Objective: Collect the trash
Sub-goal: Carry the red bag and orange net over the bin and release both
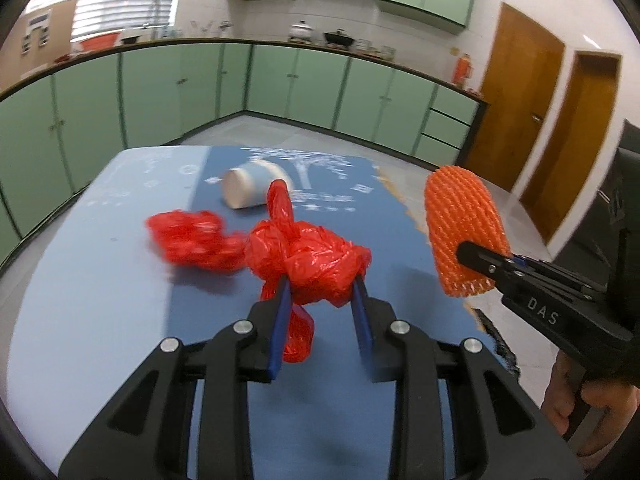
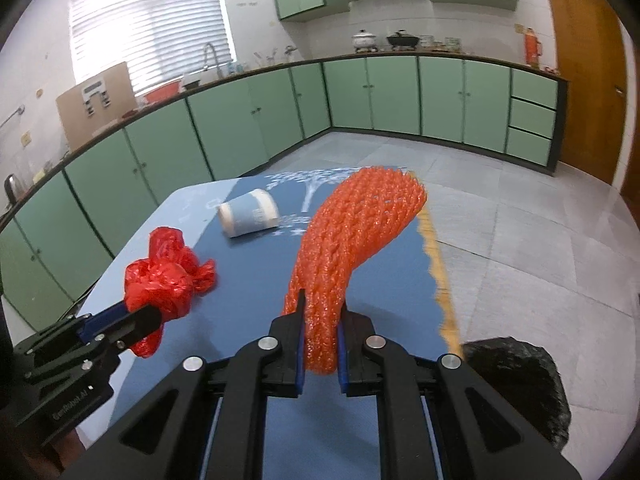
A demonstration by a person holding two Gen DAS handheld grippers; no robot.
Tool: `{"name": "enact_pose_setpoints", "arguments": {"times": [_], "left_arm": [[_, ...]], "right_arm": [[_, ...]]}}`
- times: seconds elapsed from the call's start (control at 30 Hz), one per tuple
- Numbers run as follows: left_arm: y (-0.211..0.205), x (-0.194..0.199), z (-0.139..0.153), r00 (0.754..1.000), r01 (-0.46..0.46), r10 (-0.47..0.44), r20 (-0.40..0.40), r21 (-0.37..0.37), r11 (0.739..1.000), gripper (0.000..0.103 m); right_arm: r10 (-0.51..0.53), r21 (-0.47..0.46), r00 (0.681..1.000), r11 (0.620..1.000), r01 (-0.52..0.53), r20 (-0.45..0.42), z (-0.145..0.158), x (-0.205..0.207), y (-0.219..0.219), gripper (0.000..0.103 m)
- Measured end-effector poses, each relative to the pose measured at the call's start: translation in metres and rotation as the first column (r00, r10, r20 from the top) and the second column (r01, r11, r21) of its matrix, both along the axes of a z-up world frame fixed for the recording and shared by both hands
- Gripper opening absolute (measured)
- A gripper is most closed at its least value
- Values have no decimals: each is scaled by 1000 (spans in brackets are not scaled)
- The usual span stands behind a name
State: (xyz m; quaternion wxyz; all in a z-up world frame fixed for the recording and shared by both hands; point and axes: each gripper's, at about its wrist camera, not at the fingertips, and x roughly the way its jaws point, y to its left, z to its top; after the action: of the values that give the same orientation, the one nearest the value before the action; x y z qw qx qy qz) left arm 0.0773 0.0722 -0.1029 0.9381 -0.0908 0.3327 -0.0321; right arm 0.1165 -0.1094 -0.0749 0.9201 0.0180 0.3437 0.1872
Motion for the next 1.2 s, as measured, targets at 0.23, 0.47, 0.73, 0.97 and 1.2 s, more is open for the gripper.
{"name": "enact_pose_setpoints", "arguments": {"times": [0.23, 0.47, 0.73, 0.97, 1.2], "left_arm": [[-58, 15, -2, 987, 159, -159, 2, -10, 987, 28], [-126, 30, -12, 951, 309, -309, -1, -8, 951, 28], [-195, 48, -27, 895, 445, -445, -20, 5, 896, 28], [-240, 60, -47, 853, 518, -518, -72, -10, 855, 30], [-259, 61, -64, 830, 547, -543, -128, -4, 837, 50]], "right_arm": [[-127, -1, 992, 992, 127, -4, -1, -4, -63, 12], [-286, -8, 958, 958, 286, -21, -10, -14, -135, 12], [-441, -41, 896, 897, 439, -49, -30, -30, -212, 12], [-508, -54, 857, 861, 505, -90, -53, -37, -249, 12], [-527, -65, 840, 850, 523, -130, -70, -35, -266, 12]]}}
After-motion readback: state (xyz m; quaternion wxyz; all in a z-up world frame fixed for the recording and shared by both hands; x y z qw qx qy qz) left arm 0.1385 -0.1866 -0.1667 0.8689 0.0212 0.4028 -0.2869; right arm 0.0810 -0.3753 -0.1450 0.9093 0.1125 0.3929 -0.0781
